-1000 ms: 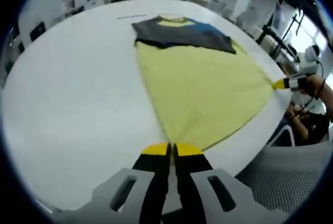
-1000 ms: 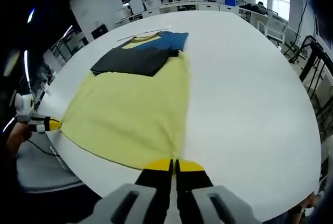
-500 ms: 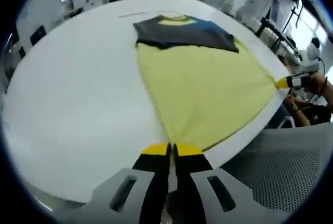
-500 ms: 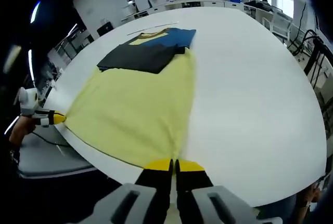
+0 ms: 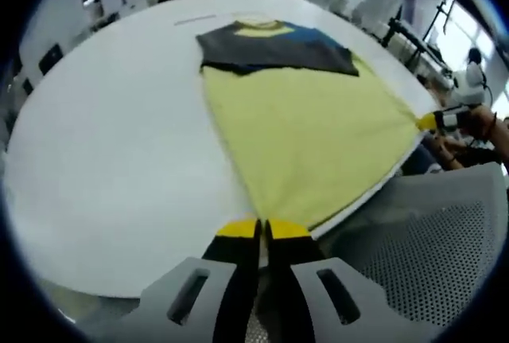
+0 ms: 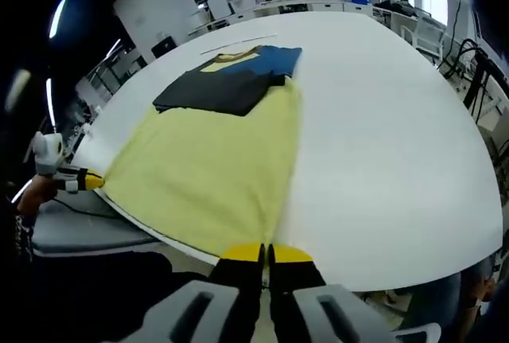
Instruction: Fold the garment on the visible template until the final outline fits inside the template.
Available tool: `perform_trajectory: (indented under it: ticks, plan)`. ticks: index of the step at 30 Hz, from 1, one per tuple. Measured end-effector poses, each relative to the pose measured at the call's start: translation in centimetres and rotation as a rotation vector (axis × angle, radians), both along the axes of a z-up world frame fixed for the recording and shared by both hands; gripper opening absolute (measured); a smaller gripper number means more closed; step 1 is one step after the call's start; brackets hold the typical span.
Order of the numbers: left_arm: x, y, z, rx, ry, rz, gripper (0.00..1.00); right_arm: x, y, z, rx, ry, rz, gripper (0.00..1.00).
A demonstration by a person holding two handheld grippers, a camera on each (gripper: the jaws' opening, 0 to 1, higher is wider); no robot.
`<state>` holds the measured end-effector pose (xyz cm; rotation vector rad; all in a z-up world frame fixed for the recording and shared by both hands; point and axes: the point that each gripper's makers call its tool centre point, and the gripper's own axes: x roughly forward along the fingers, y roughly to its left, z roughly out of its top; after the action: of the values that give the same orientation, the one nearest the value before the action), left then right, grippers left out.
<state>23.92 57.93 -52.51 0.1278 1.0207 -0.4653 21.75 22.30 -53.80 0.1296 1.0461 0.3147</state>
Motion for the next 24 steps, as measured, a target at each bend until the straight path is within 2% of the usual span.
perform_trajectory:
  ticks: [14,20,24]
  plan:
    - [-2.1,-0.1,0.5,0.0,0.016,-0.033,0.0,-1.6,0.1,0.1,-0.017,0.034,0.022,0.0]
    - [-2.4,0.0,0.5,-0.002,0.022,-0.037,0.0,-2.0,0.1,0.4,-0.019,0.044,0.028,0.0]
    - [-1.9,0.2,1.3,-0.018,0.013,-0.02,0.0,-1.8,0.2,1.0,-0.019,0.029,0.031,0.0]
